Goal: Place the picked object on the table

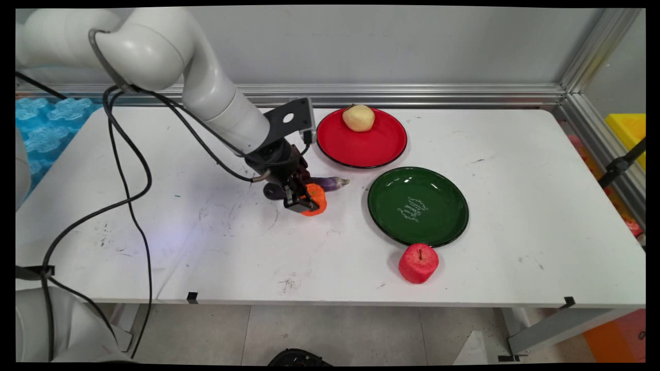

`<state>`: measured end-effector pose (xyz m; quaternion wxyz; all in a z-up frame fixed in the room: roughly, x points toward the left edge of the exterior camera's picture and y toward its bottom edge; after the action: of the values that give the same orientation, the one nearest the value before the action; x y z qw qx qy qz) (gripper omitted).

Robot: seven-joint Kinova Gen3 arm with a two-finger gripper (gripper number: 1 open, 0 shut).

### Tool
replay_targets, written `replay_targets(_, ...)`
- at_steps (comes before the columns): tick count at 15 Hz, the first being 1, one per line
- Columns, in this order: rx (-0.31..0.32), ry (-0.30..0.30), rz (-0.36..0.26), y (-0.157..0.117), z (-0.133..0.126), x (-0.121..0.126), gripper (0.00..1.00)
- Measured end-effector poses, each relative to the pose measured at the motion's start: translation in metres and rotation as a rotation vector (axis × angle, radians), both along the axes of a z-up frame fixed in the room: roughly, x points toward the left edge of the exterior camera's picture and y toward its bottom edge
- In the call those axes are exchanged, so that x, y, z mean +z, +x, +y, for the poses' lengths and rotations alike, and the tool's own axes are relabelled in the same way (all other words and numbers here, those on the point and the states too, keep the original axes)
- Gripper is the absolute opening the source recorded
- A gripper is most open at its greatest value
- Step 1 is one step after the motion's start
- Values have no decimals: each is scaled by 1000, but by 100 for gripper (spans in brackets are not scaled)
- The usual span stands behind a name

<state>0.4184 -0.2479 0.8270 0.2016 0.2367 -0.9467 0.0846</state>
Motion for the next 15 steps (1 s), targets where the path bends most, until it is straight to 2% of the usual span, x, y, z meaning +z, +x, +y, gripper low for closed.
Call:
replay_targets(6, -5, -24, 11, 8, -11, -29, 0)
replay_targets(13, 4, -1, 29, 11, -10, -46, 0)
replay_targets(14, 6, 3, 30, 12, -9, -47, 100)
replay_targets(15, 8, 6, 30, 12, -8, -47, 100)
